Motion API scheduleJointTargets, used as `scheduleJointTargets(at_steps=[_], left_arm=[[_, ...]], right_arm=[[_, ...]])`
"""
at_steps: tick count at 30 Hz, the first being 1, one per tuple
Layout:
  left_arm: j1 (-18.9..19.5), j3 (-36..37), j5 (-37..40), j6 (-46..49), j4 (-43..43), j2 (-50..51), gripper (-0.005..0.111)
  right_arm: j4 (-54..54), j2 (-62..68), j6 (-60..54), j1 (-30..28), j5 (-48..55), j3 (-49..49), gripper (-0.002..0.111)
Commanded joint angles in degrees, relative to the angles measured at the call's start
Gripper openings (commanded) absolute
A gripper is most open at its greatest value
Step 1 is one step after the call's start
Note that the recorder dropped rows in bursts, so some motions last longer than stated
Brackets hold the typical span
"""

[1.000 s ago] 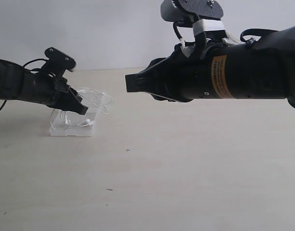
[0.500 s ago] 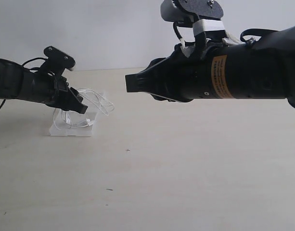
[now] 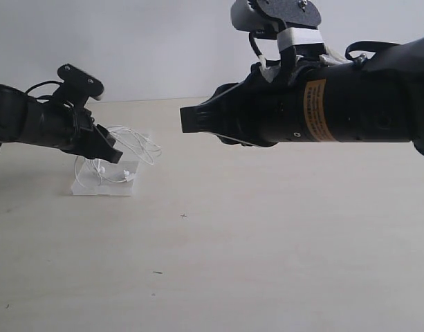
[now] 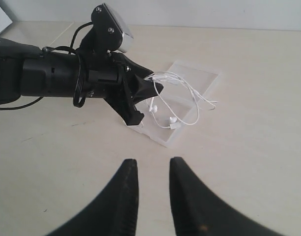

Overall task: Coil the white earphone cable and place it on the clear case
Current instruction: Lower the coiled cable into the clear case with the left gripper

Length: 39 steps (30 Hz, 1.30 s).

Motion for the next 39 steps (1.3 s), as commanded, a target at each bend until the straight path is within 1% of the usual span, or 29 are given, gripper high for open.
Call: scheduleJointTargets(at_steps=[1,5,13,39], left_arm=[[0.1,0.6,-0.9,-0.4,-0.6,-1.4,0.038],[0.1,1.3,-1.1,-0.4,-0.3,-2.3,0.038],[0.1,3.3,-4.9,0.2,-0.3,-3.0,0.038],[0.3,5.0,-6.5,0.4,-0.2,-4.2,0.038]], right_arm=[[-0.3,0.1,-0.2,-0.3,0.4,0.3,0.023],[-0.3,0.1,-0.2,-0.3,0.4,0.3,0.023],[-0.3,0.1,-0.2,-0.3,0.4,0.3,0.023],[-0.3,0.1,-0.2,-0.3,0.4,0.3,0.023]])
